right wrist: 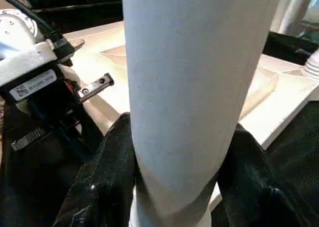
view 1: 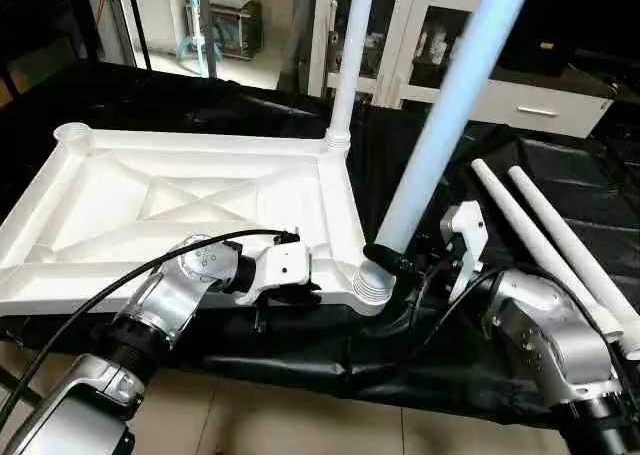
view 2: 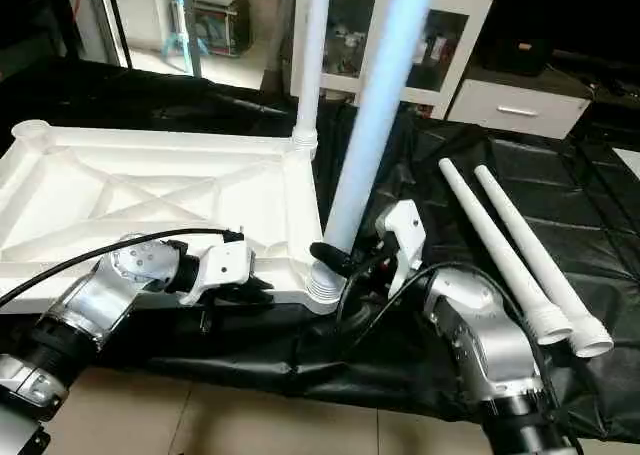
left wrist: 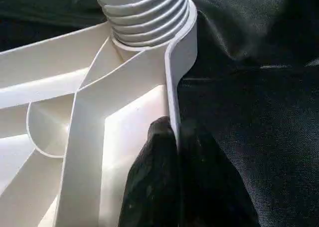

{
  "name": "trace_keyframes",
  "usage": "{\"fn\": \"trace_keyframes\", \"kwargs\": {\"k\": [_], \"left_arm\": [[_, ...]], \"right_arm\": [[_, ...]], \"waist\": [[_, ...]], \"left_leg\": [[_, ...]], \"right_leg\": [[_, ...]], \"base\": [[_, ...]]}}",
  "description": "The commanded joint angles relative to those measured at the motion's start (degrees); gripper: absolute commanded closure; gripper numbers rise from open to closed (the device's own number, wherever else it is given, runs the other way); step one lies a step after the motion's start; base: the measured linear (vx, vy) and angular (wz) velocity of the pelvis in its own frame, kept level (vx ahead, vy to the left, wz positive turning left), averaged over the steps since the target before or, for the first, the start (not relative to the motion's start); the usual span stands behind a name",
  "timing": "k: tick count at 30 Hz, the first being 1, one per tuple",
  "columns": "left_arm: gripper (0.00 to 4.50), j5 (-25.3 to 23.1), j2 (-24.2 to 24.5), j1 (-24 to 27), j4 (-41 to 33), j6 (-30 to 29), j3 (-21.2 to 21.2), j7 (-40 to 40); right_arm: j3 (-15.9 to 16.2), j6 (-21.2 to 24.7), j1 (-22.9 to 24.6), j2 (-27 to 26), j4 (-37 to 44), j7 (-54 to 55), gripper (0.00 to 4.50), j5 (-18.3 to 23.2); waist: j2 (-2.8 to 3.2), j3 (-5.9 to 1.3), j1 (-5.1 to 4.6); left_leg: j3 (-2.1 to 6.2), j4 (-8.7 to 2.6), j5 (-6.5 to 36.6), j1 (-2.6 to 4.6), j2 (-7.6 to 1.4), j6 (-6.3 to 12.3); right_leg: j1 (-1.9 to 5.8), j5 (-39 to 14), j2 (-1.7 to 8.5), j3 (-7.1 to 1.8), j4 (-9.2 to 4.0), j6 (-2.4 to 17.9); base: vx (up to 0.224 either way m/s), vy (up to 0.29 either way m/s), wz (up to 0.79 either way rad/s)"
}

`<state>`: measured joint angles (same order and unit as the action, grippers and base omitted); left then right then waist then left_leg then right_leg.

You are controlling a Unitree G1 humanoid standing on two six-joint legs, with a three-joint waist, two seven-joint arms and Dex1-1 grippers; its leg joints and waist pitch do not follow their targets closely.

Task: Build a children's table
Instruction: Pick table leg

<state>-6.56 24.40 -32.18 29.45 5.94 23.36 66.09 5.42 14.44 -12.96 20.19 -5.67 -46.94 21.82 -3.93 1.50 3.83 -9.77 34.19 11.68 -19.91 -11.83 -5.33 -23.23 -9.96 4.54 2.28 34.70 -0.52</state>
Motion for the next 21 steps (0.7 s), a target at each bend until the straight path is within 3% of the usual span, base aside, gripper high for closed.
{"fn": "trace_keyframes", "kwargs": {"k": [1,2,3,6,17,20,21], "left_arm": [[4.5,1.2,-0.3,-0.2,-2.8,0.9,-0.8,0.2],[4.5,1.2,-0.4,-0.3,-2.8,0.9,-0.8,0.2],[4.5,1.2,-0.4,-0.4,-2.6,1.0,-0.7,0.4],[4.5,1.2,-0.4,-0.4,-2.7,0.9,-0.6,0.6],[4.5,1.4,-0.2,-0.1,-3.2,0.8,-0.5,0.7],[4.5,1.0,-0.3,0.1,-3.3,0.5,-0.7,-0.5],[4.5,0.3,-0.7,0.1,-3.4,-0.5,-1.1,-2.5]], "right_arm": [[0.8,4.0,4.6,0.9,-8.3,4.1,2.69,-4.3],[0.6,3.9,4.4,0.7,-8.4,4.4,2.69,-4.3],[-0.3,3.8,3.8,0.1,-8.5,5.1,2.69,-3.9],[-1.1,3.8,3.0,-0.2,-8.8,5.6,2.69,-3.9],[-0.4,3.1,2.4,0.2,-8.8,5.7,2.69,-4.9],[-0.2,2.3,2.8,0.1,-8.5,6.4,2.69,-5.4],[-0.6,1.3,2.8,-0.7,-8.8,8.7,2.69,-6.3]], "waist": [[1.27,-1.62,-0.4],[1.06,-1.73,-0.53],[1.36,-1.63,-0.59],[1.39,-1.68,-0.93],[1.3,-1.55,-1.15],[1.37,-1.54,-1.19],[1.76,-1.51,-1.18]], "left_leg": [[0.74,-5.75,25.1,0.3,-1.34,-1.77],[0.7,-5.72,25.1,0.31,-1.34,-1.74],[0.79,-5.83,25.7,0.31,-1.36,-1.79],[0.83,-5.93,26.2,0.28,-1.36,-1.92],[0.83,-6.05,26.8,0.24,-1.39,-1.67],[0.88,-6.08,27.4,0.29,-1.42,-1.79],[0.93,-6.12,27.5,0.31,-1.44,-1.98]], "right_leg": [[0.82,-27.5,2.96,-1.77,-5.68,5.9],[0.86,-27.1,2.93,-1.74,-5.71,5.9],[0.83,-27.2,2.9,-1.7,-5.7,6.1],[0.88,-26.9,2.91,-1.64,-5.83,6.2],[0.78,-28.2,3.02,-1.71,-6.11,5.9],[0.66,-29.1,3.08,-1.71,-6.26,5.5],[0.63,-28.8,3.09,-1.73,-6.19,5.5]], "base": [[0.0,0.0,0.0],[0.0,0.0,0.0],[0.0,0.0,0.0],[0.0,0.0,0.0],[0.0,0.0,0.0],[0.0,0.0,0.0],[0.0,0.0,0.0]]}}
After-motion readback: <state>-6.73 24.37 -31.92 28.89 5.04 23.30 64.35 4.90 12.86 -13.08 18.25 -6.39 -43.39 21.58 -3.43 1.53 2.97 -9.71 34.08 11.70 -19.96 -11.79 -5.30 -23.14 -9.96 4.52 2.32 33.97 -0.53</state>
